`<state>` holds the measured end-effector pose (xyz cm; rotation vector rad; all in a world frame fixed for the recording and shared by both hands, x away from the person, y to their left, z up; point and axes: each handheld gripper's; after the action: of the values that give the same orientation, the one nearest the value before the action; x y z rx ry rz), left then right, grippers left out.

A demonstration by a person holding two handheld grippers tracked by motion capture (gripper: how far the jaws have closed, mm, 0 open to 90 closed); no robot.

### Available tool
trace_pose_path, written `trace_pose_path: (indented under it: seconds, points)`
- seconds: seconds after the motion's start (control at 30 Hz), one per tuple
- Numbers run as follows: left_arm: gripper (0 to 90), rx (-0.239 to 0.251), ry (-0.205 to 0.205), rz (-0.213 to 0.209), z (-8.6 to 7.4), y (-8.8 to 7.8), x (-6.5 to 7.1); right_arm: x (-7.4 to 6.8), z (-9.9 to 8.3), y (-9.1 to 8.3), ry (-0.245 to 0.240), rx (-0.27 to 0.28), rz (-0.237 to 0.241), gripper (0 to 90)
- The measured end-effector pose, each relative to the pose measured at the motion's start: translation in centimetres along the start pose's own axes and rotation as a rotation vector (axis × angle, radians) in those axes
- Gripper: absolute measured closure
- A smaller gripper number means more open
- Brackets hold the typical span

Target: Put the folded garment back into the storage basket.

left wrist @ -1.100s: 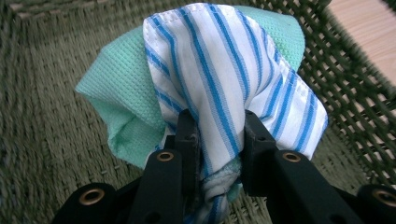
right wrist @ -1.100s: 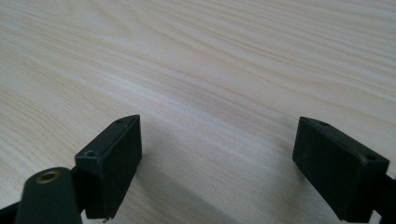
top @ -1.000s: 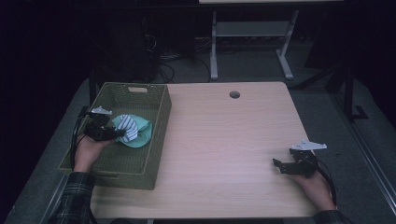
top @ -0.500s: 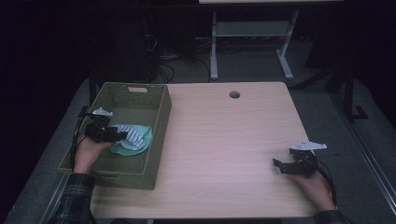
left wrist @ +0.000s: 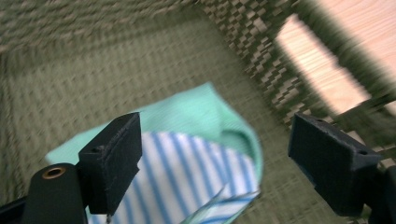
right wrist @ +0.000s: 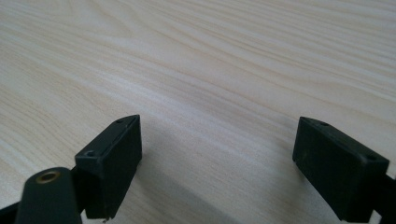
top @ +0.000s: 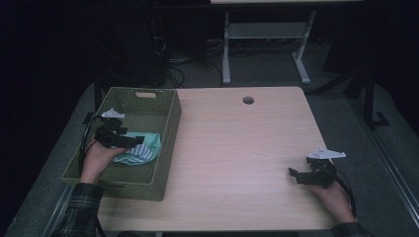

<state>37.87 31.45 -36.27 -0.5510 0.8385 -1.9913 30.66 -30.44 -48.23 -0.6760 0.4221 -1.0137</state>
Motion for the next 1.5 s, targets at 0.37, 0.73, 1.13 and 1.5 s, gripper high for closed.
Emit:
trace_pose_path:
  seconds: [0.37,0.73,1.13,1.5]
  points:
    - [15.6,0.065,0.053,-0.07,2.5,0.1,4.2,0.0,0.0,0.0,-0.001,0.0,0.0,15.4]
    - [15.7,0.088,0.129,-0.147,4.9,1.1,8.9,0.0,0.0,0.0,-0.002,0.0,0.002,15.4]
    - [15.6,0.112,0.195,-0.223,6.4,3.1,14.5,0.0,0.0,0.0,-0.003,-0.001,0.005,15.4]
    - [15.6,0.075,0.25,-0.28,5.1,6.5,19.0,-0.1,0.0,0.0,-0.004,-0.002,0.008,15.4]
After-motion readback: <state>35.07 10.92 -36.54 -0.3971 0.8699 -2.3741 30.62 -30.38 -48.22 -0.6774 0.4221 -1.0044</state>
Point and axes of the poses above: each handheld gripper's, and its own axes: y roughly forward along the jaws, z roughly out of its top, x roughly to its right, and after that the axes turned 1 degree about -y, right-handed
